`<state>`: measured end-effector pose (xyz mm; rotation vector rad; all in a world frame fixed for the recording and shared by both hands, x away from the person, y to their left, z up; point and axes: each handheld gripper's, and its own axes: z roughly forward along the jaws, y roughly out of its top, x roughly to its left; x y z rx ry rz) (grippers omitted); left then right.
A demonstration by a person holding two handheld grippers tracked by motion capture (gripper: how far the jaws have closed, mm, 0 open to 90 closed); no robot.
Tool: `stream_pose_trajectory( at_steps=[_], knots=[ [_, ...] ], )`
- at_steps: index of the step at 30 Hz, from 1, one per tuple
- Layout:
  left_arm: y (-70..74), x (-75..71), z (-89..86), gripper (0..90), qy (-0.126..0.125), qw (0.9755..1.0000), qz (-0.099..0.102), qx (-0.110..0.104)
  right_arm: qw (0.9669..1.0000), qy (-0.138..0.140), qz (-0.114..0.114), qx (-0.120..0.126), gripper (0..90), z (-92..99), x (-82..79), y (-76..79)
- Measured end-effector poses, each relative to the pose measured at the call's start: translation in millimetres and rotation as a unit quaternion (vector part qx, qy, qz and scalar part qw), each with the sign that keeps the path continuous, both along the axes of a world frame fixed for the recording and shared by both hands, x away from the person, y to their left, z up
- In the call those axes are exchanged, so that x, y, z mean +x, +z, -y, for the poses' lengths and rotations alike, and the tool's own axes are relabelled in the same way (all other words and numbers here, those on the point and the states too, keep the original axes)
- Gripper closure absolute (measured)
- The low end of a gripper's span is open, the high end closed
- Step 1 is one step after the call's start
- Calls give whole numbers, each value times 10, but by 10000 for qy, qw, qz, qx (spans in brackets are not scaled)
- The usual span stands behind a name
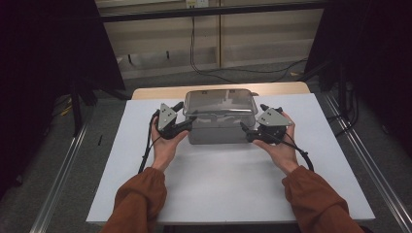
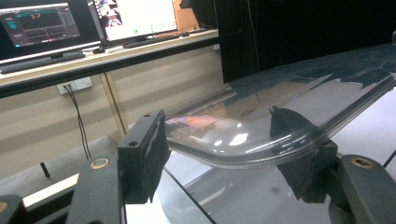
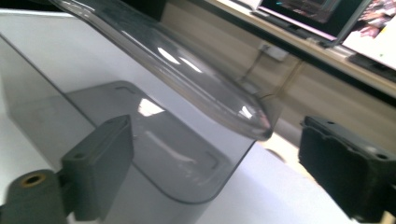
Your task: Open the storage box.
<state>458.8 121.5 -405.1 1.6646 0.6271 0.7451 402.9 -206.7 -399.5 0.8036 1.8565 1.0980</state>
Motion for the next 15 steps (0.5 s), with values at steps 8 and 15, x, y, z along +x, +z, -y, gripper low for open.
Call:
stream_pose_trajectory(
  at_steps=[8,15],
  knots=[
    [6,11,-16,369,38,10000,-20,-50,9977,96,-213,636,125,113,66,15],
    [8,25,-22,370,57,10000,-27,-6,9964,155,-130,824,224,139,127,32]
  ],
)
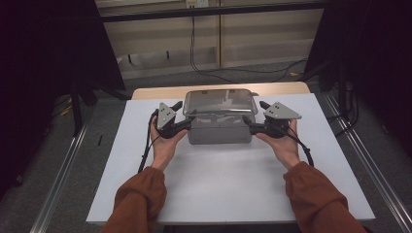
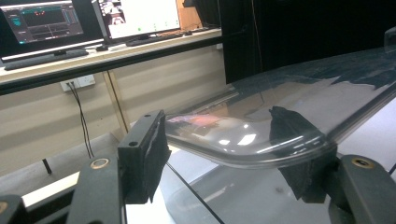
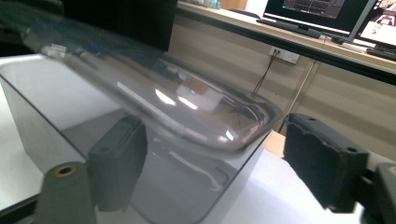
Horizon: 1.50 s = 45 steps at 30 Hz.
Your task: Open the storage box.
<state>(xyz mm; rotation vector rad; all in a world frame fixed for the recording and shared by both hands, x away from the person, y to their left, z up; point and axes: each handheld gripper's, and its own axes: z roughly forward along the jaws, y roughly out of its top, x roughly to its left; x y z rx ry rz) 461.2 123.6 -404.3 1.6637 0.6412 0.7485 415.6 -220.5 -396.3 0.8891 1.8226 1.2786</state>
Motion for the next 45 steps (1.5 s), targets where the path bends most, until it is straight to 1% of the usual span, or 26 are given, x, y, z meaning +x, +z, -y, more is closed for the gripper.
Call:
stream_pose_trajectory(
  at_steps=[1,2,6,8,9,11,14,18,19,20,22,24,28,29,30,32,33,35,37,40,41,45],
  knots=[
    [0,3,1,377,-4,10000,-4,-30,10000,14,6,43,251,4,12,6],
    [1,6,3,383,8,10000,-14,-68,10000,45,35,36,265,5,23,14],
    [33,19,0,383,1,10000,12,-66,9999,104,104,23,339,-17,45,32],
    [48,27,-2,383,-3,10000,20,-82,9998,121,164,8,346,-25,50,42],
    [52,30,-2,383,-12,10000,21,-88,9998,102,189,54,354,-24,52,52],
    [69,38,-4,383,-56,9999,39,-81,9996,101,241,49,365,-18,61,70],
    [98,55,-4,380,-17,9999,59,-109,9995,111,303,74,369,-8,75,90],
    [127,92,14,368,-55,9999,84,-136,9993,99,342,123,363,2,116,136],
    [138,98,15,368,-27,9999,87,-143,9992,114,343,150,364,1,131,153],
    [144,104,20,369,-29,9998,89,-184,9992,135,337,186,368,1,141,165],
    [164,113,26,368,-17,9998,112,-172,9991,123,358,202,376,-1,151,180],
    [179,124,24,369,-6,9999,130,-85,9988,118,392,259,383,2,158,186],
    [190,145,29,368,56,9998,196,-86,9983,105,452,343,420,6,172,187],
    [193,150,25,368,72,9998,199,-49,9981,91,494,348,424,9,181,192],
    [192,162,27,368,84,9997,194,-88,9982,89,467,365,422,9,185,197],
    [192,183,21,369,109,9997,174,-97,9985,54,394,375,420,10,208,217],
    [193,189,22,372,115,9997,163,-136,9984,48,396,398,422,12,218,236],
    [204,211,19,382,108,9997,160,-134,9985,85,390,376,426,10,234,263],
    [217,231,21,392,96,9997,187,-137,9984,118,429,360,433,2,247,285],
    [239,253,37,418,-5,9997,201,-121,9982,136,416,414,433,4,266,303],
    [246,257,38,420,-4,9997,219,-97,9980,142,409,452,434,7,276,308],
    [261,283,47,422,29,9997,207,-137,9978,131,395,521,419,13,299,325]
  ],
)
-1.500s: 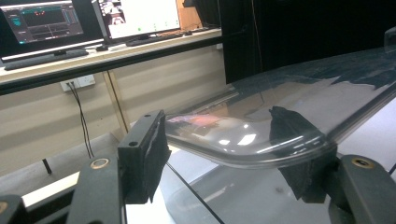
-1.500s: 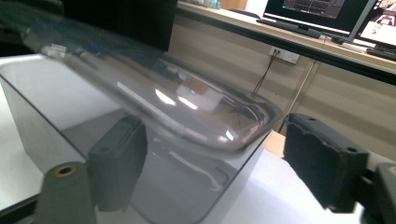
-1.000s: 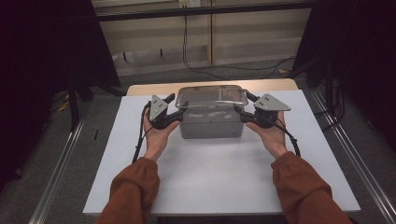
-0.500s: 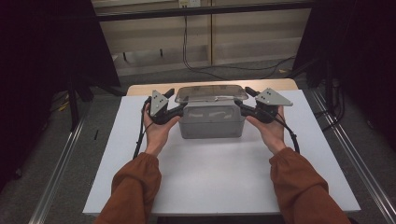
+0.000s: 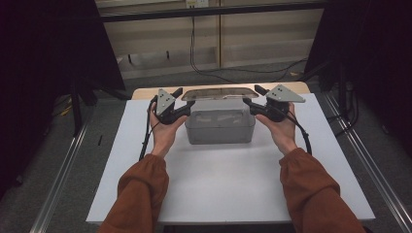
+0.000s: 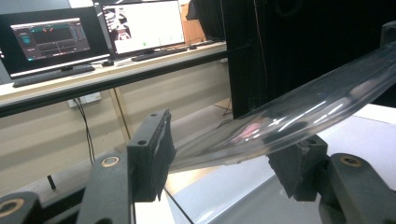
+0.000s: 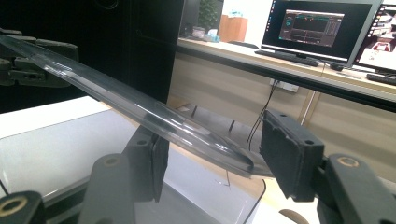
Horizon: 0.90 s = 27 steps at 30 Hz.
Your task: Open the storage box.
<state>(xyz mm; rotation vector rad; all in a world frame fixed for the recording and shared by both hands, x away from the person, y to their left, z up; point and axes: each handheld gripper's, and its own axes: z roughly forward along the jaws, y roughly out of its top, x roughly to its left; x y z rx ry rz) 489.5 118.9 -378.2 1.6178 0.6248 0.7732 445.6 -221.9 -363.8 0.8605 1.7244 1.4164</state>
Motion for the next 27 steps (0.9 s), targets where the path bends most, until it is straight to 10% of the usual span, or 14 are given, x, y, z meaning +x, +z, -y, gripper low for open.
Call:
stream_pose_trajectory(
  at_steps=[27],
  knots=[
    [63,148,46,551,-2,10000,-72,21,9997,20,-13,230,419,46,229,10]
  ],
)
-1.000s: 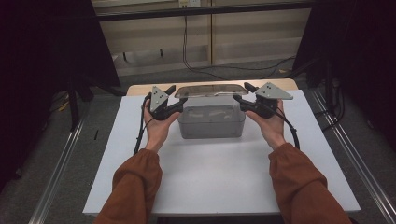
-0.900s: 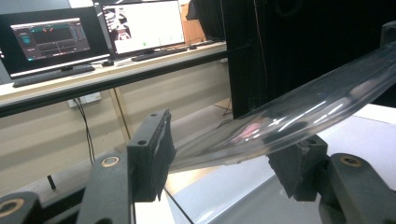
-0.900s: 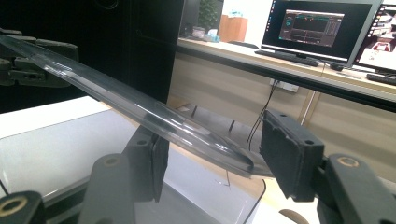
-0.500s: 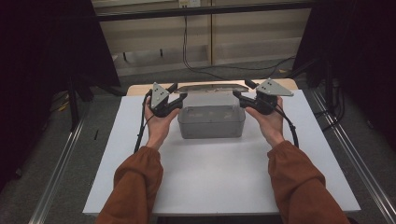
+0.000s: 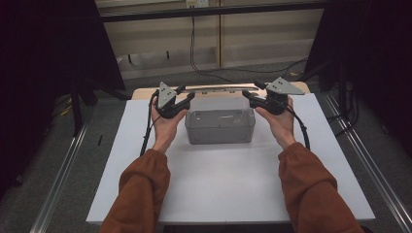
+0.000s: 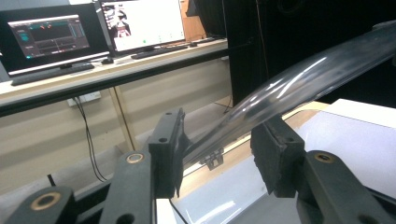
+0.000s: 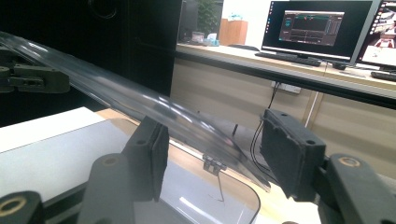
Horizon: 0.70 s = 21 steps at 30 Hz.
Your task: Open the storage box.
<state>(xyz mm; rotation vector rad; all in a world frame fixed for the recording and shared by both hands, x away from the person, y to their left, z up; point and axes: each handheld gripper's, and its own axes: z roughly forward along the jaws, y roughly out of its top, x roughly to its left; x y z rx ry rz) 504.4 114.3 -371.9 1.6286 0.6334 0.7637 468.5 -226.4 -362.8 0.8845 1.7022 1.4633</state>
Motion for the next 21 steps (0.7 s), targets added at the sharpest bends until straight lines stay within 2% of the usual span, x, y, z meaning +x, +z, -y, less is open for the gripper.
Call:
stream_pose_trajectory(
  at_steps=[6,12,13,17,21],
  knots=[
    [9,41,-9,552,-7,10000,-39,-37,10000,-28,-68,31,478,31,49,-27],
    [25,104,6,552,-8,10000,-62,-13,9999,-73,-84,30,483,60,119,-20],
    [28,114,6,552,2,10000,-69,40,10000,-71,-57,5,483,57,133,-15],
    [32,158,10,552,73,9999,-71,-13,9999,-88,-37,-44,513,50,190,-11],
    [22,195,1,552,120,9999,-77,10,9999,-37,-118,13,536,54,251,-36]
  ],
)
